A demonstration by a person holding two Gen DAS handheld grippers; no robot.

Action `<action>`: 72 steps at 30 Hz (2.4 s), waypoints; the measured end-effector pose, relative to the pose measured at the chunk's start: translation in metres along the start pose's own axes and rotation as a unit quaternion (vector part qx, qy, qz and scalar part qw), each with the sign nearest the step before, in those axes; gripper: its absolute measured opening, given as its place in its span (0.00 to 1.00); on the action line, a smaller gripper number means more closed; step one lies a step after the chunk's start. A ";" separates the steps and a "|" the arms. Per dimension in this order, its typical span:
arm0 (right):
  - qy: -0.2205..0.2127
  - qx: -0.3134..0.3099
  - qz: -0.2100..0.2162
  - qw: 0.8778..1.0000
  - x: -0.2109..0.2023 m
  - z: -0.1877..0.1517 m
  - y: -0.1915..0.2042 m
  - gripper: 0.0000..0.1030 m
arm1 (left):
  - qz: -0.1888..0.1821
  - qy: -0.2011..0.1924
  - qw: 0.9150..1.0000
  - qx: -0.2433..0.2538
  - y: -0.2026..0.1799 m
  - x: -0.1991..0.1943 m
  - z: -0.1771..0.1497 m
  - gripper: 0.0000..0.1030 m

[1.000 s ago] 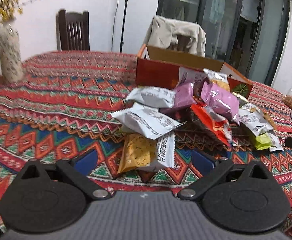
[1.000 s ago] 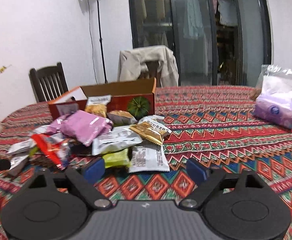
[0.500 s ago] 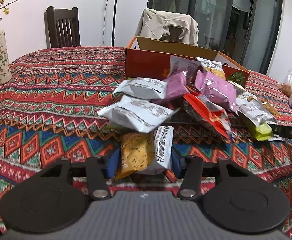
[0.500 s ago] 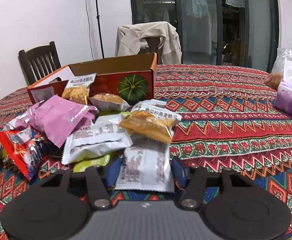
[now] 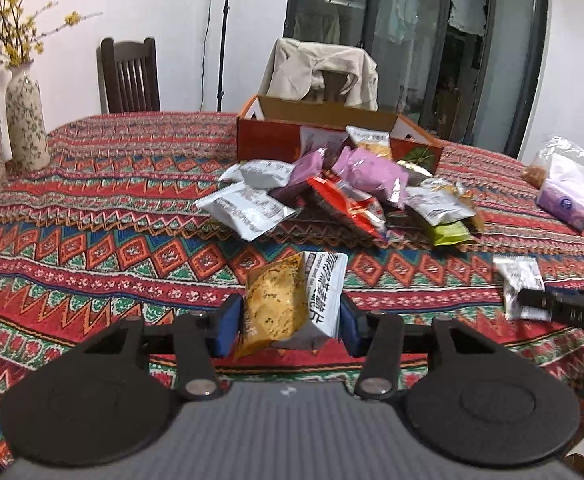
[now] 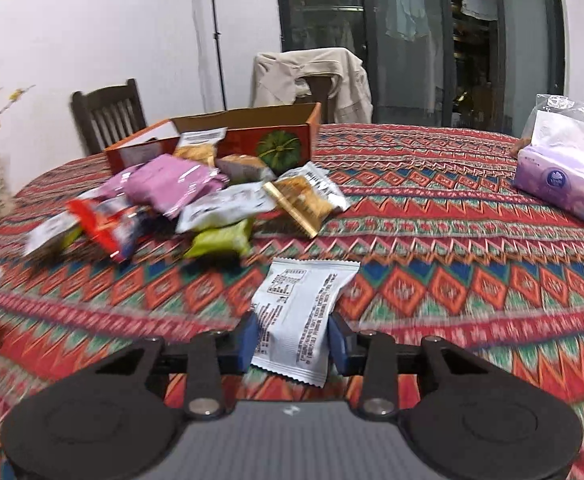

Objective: Organize snacks
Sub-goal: 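Carry both packets into the cardboard box and open both tools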

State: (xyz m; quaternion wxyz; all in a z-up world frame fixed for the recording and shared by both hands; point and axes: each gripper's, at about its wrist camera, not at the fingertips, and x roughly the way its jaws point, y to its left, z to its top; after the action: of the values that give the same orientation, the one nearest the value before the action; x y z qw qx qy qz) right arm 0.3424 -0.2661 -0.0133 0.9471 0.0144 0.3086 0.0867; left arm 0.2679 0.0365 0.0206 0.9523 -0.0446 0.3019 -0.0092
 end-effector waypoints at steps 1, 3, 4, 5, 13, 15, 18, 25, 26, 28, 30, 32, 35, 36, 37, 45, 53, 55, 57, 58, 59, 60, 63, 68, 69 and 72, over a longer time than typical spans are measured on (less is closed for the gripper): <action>-0.003 -0.001 0.006 1.000 -0.007 -0.003 0.001 0.33 | 0.001 -0.003 1.000 0.001 -0.003 -0.003 0.001 0.49; -0.007 0.000 0.013 1.000 -0.016 -0.006 0.002 0.31 | -0.002 -0.008 1.000 0.001 -0.006 -0.007 0.004 0.49; -0.012 0.000 0.018 1.000 -0.021 -0.006 0.002 0.28 | -0.004 -0.011 1.000 0.000 -0.007 -0.009 0.006 0.49; -0.017 -0.001 0.021 1.000 -0.025 -0.006 0.002 0.25 | -0.006 -0.016 1.000 0.001 -0.008 -0.011 0.009 0.49; -0.034 0.000 0.020 0.999 -0.026 0.005 -0.005 0.11 | -0.004 -0.059 0.998 0.006 -0.008 -0.014 0.040 0.49; -0.033 0.025 0.014 0.999 -0.023 0.006 -0.010 0.15 | -0.004 -0.062 0.998 0.003 -0.008 -0.012 0.042 0.49; -0.032 0.061 0.000 0.998 -0.019 0.005 -0.014 0.77 | -0.006 -0.053 0.999 -0.001 -0.007 -0.005 0.039 0.49; -0.002 0.036 0.006 0.999 0.007 0.000 0.019 0.79 | -0.002 -0.031 0.999 -0.004 0.001 0.008 0.029 0.49; 0.001 0.014 0.003 1.000 0.010 -0.001 0.028 0.73 | 0.000 -0.031 1.000 -0.003 0.002 0.009 0.028 0.49; 0.003 -0.033 -0.007 0.999 0.014 -0.002 0.042 0.46 | 0.002 -0.028 1.000 -0.002 0.005 0.012 0.028 0.49; -0.004 -0.060 -0.015 0.998 0.012 -0.003 0.049 0.44 | 0.003 -0.027 1.000 0.002 0.009 0.013 0.032 0.49; -0.010 -0.061 -0.006 0.998 0.008 0.000 0.047 0.42 | -0.002 -0.028 1.000 0.010 0.011 0.015 0.040 0.49; -0.032 -0.053 0.012 0.998 -0.005 0.019 0.038 0.42 | -0.026 -0.035 0.999 0.025 0.017 0.024 0.070 0.49; -0.041 -0.054 0.018 0.998 -0.008 0.029 0.036 0.42 | -0.031 -0.042 0.998 0.028 0.019 0.030 0.083 0.49; -0.052 -0.057 0.025 0.997 -0.010 0.042 0.034 0.42 | -0.032 -0.046 0.998 0.031 0.022 0.038 0.099 0.49; -0.123 -0.074 0.071 0.987 0.029 0.191 0.022 0.42 | -0.031 -0.062 0.997 0.044 0.025 0.139 0.237 0.50; -0.061 -0.086 0.039 0.994 0.183 0.322 0.026 0.43 | -0.001 -0.029 0.997 0.070 0.008 0.292 0.319 0.50; -0.027 -0.077 0.026 0.996 0.235 0.337 0.026 0.43 | -0.001 0.002 0.998 0.067 0.010 0.333 0.321 0.50; 0.007 -0.076 0.003 0.997 0.283 0.342 0.025 0.43 | -0.010 0.025 0.998 0.058 0.013 0.360 0.320 0.50; 0.022 -0.081 -0.008 0.996 0.303 0.343 0.027 0.43 | -0.008 0.030 0.998 0.059 0.014 0.372 0.318 0.50; 0.037 -0.088 -0.021 0.995 0.322 0.342 0.028 0.43 | 0.000 0.033 0.997 0.063 0.014 0.383 0.315 0.51; 0.050 -0.092 -0.030 0.994 0.339 0.340 0.029 0.43 | 0.012 0.036 0.997 0.067 0.015 0.391 0.311 0.55; 0.069 -0.087 -0.035 0.993 0.363 0.327 0.025 0.44 | 0.028 0.057 0.996 0.070 0.016 0.409 0.302 0.63; 0.068 -0.102 -0.039 0.992 0.369 0.319 0.024 0.74 | 0.037 0.073 0.993 0.084 0.011 0.403 0.295 0.78; 0.066 -0.099 -0.033 0.992 0.368 0.320 0.022 0.75 | 0.044 0.074 0.992 0.089 0.008 0.403 0.294 0.78; 0.062 -0.091 -0.022 0.994 0.365 0.321 0.017 0.75 | 0.045 0.064 0.994 0.072 0.012 0.398 0.297 0.78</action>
State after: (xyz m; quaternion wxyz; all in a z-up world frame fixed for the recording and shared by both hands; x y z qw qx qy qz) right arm 0.8185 -0.1775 0.0355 0.9252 -0.0836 0.3581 0.0942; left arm 0.7635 0.0541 0.0327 0.9311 0.0390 0.3625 0.0093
